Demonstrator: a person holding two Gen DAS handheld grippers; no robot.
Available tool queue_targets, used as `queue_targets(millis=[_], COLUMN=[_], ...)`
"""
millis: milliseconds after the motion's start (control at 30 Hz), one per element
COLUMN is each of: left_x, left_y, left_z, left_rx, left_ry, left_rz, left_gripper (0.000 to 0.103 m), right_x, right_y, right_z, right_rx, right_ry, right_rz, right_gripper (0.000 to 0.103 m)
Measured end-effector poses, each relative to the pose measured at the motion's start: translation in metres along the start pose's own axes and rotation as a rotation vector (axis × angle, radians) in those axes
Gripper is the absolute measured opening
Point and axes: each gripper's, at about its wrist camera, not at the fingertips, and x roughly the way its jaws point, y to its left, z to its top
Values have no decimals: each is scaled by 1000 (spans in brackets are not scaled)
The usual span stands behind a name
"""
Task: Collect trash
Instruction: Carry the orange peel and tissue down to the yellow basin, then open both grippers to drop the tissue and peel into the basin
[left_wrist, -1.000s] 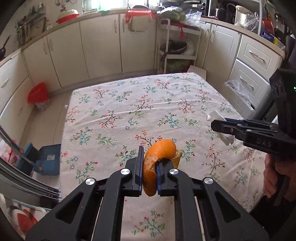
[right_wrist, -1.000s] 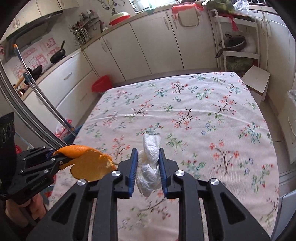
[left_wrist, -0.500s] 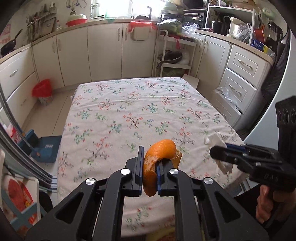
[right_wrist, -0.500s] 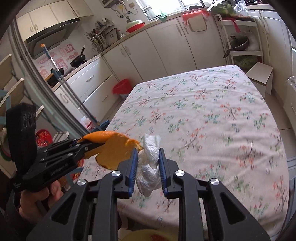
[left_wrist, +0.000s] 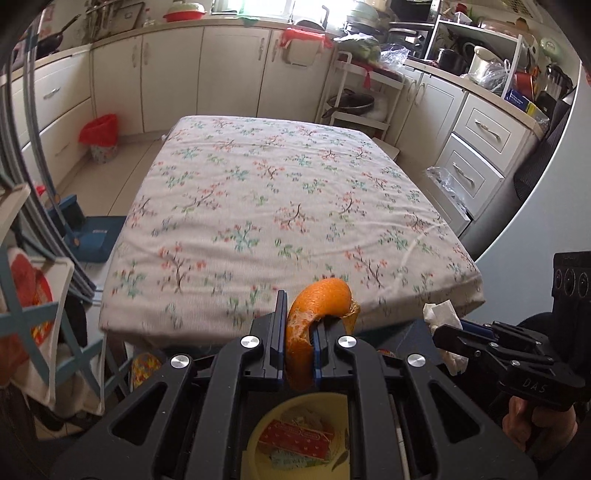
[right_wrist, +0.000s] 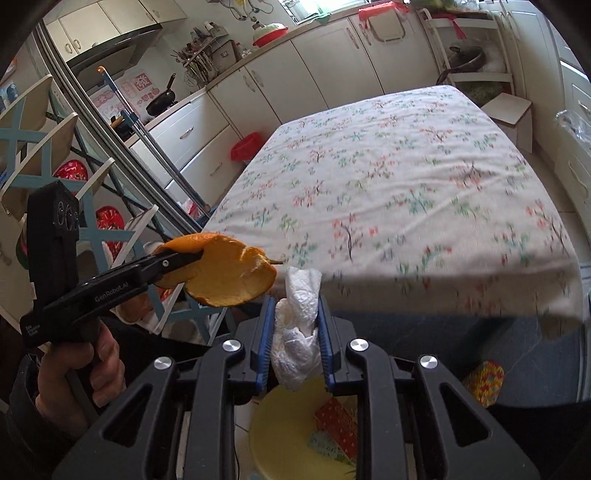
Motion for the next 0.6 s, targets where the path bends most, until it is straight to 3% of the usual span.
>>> queue_targets(millis=[300, 600], left_x=[-16, -17], left_y=[-1, -12], left_z=[-42, -85], left_rx=[-25, -21], left_ry=[42, 142], left_rz=[7, 2], left_gripper=[10, 10], right_x=[-8, 13], right_y=[8, 21], right_z=[-38, -69], right_rx=[0, -37], right_ry=[62, 219], right_rz=[6, -14], right_gripper=[24, 25])
